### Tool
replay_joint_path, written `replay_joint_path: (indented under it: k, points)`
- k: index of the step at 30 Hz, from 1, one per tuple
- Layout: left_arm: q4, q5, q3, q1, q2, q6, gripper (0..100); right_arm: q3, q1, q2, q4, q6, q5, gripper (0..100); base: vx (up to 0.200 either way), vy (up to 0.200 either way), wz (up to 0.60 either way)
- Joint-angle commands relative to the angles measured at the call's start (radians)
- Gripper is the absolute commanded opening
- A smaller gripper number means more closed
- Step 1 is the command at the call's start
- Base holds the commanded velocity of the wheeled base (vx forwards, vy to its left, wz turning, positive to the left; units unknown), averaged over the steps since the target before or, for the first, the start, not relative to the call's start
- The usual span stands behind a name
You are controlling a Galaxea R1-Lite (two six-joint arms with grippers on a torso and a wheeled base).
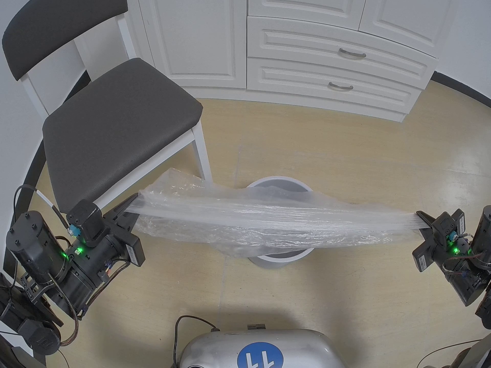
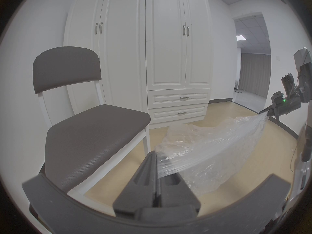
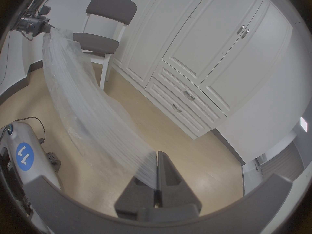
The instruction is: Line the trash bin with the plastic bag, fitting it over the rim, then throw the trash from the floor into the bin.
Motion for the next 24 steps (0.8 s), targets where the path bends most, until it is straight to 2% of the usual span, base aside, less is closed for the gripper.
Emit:
replay_joint_path:
  k: [1, 10, 24]
  points:
    - [-0.001, 0.003, -0.003, -0.012, 0.000, -0.001, 0, 0.000, 0.008, 0.001, 0.001, 0.000, 0.002, 0, 0.000, 0.000, 0.00]
    - [-0.029, 0.006, 0.003, -0.076, 0.003, 0.001, 0, -0.004, 0.043, -0.008, -0.005, 0.006, 0.007, 0, 0.000, 0.000, 0.00]
    - [-0.033, 0.008, 0.000, -0.058, 0.008, -0.007, 0, 0.008, 0.032, -0.008, 0.004, 0.002, 0.005, 0, 0.000, 0.000, 0.00]
